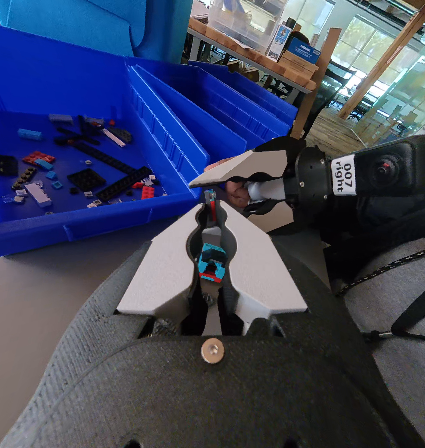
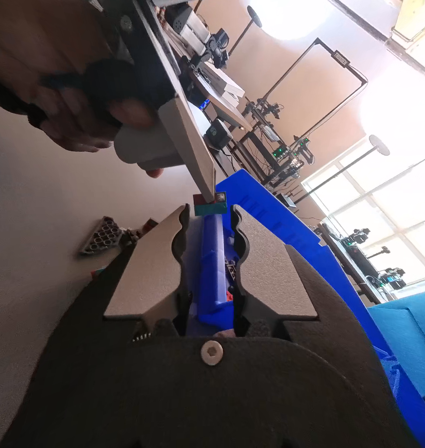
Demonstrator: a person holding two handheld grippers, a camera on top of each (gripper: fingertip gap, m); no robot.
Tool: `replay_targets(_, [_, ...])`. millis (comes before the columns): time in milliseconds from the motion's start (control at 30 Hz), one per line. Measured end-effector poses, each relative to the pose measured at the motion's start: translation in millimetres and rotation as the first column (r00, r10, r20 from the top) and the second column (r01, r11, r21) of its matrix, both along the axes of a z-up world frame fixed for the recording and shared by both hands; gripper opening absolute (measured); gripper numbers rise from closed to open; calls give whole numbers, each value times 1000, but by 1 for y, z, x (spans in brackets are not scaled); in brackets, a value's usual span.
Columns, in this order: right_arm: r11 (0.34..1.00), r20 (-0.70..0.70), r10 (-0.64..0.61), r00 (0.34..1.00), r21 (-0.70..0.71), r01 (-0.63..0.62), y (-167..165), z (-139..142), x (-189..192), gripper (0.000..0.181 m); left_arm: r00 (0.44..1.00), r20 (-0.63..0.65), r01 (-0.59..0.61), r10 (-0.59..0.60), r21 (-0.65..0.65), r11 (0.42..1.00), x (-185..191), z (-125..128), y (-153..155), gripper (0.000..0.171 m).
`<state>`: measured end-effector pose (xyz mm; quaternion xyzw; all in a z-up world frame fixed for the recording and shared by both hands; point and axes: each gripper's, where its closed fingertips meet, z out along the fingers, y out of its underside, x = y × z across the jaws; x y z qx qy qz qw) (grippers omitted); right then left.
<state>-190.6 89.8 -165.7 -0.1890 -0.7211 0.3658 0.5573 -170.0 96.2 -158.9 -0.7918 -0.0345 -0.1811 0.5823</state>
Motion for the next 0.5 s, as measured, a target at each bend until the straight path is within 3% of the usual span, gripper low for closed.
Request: replay_targets(500, [995,47,-55,997,81,51,5,-19,-7,29,998,55,-23,26,-58,998,3,-12,3,7])
